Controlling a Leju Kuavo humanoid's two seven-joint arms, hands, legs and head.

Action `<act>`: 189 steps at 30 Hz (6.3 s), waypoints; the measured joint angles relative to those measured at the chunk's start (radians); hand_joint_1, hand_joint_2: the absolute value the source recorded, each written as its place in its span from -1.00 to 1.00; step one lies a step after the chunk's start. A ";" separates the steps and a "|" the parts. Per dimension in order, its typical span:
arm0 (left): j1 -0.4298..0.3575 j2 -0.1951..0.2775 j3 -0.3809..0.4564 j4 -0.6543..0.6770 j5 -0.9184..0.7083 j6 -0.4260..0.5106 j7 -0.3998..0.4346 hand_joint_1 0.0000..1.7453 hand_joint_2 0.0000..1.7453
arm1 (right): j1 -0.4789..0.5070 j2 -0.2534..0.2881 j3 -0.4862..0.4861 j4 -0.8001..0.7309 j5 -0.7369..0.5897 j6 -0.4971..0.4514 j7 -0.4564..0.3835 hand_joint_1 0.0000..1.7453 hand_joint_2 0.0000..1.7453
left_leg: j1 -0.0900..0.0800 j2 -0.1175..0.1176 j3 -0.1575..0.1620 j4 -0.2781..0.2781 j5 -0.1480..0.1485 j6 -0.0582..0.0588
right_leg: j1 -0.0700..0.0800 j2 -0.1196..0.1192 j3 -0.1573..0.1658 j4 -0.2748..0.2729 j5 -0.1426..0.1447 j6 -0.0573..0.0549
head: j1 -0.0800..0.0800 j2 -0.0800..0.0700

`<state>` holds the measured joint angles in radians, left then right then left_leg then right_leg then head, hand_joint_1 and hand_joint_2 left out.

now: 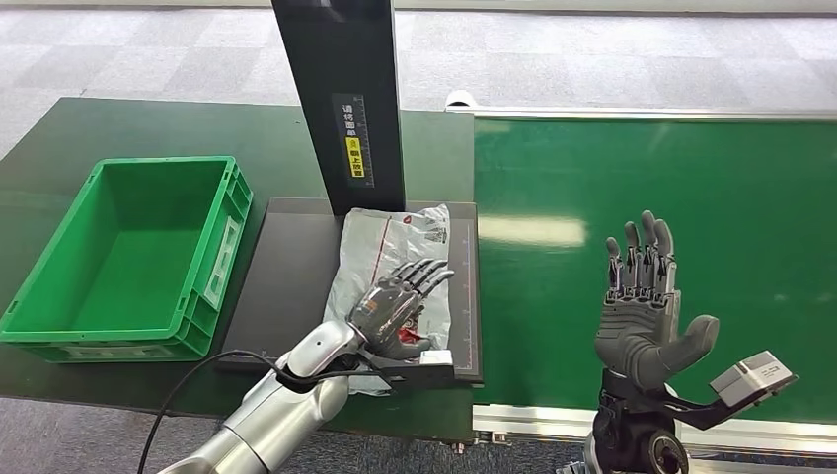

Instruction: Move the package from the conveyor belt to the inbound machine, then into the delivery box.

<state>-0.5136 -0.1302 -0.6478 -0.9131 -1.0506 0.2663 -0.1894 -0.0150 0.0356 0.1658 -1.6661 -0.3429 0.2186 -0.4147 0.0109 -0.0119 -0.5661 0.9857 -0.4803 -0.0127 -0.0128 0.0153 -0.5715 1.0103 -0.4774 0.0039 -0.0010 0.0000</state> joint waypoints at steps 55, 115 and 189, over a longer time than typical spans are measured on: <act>-0.118 0.055 -0.054 -0.004 0.022 0.185 0.019 1.00 1.00 | 0.082 -0.013 -0.012 -0.035 0.010 -0.164 -0.054 -1.00 1.00 | 0.000 0.000 0.007 -0.001 0.000 0.000 | 0.001 0.000 0.008 0.000 0.000 0.000 | 0.000 0.000; -0.375 0.526 0.684 0.451 -0.161 0.260 0.137 -1.00 1.00 | 0.101 0.022 -0.010 -0.069 -0.003 -0.148 -0.020 -1.00 1.00 | 0.003 0.002 -0.002 -0.001 0.002 -0.002 | 0.004 0.002 -0.003 0.002 0.001 -0.002 | 0.000 0.000; 0.568 0.080 0.331 -0.679 1.230 -0.185 -0.219 -1.00 1.00 | 0.180 0.008 0.007 -0.013 0.263 -0.349 0.094 -1.00 1.00 | -0.011 0.002 0.024 -0.005 -0.016 0.010 | -0.011 0.004 0.023 -0.002 -0.016 0.012 | -0.007 0.000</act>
<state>0.0542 -0.0500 -0.3165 -1.5922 0.1796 0.0810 -0.4088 0.1645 0.0431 0.1731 -1.6793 -0.0796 -0.1303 -0.3208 0.0001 -0.0101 -0.5419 0.9807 -0.4966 -0.0029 -0.0238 0.0195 -0.5487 1.0080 -0.4932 0.0155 -0.0084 0.0000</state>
